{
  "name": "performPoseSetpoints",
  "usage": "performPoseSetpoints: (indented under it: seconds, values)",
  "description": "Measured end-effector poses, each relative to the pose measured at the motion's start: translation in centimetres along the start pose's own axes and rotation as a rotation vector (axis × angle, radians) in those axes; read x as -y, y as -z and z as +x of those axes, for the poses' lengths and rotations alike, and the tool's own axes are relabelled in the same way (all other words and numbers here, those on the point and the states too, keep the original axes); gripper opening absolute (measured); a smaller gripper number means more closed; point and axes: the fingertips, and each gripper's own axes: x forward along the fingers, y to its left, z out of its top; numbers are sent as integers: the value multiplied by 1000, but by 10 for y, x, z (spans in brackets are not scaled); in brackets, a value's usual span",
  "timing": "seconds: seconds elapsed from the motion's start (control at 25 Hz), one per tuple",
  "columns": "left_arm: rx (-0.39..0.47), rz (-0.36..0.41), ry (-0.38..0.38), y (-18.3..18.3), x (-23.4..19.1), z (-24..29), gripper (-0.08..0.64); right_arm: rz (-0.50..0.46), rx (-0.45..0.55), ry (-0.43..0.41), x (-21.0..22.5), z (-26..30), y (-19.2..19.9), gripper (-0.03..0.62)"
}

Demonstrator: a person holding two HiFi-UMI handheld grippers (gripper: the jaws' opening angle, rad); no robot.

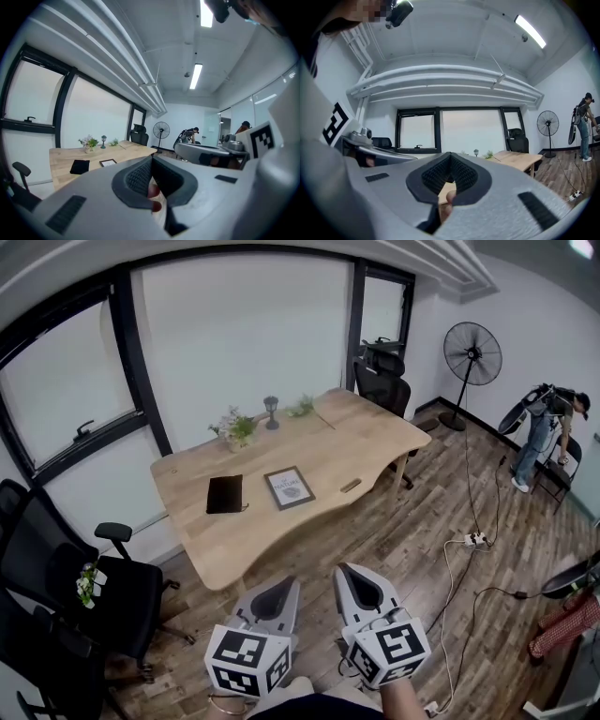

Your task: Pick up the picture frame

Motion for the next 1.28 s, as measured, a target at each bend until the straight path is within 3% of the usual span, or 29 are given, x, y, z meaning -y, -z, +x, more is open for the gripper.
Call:
performPoseSetpoints:
  seconds: [0.8, 1.28]
  values:
    - [-33, -33, 37, 9, -20, 29, 3, -30, -51, 22, 9, 31, 16, 2]
    - [-33, -28, 24, -3, -40, 76, 3, -24, -42, 12, 42, 72, 15, 2]
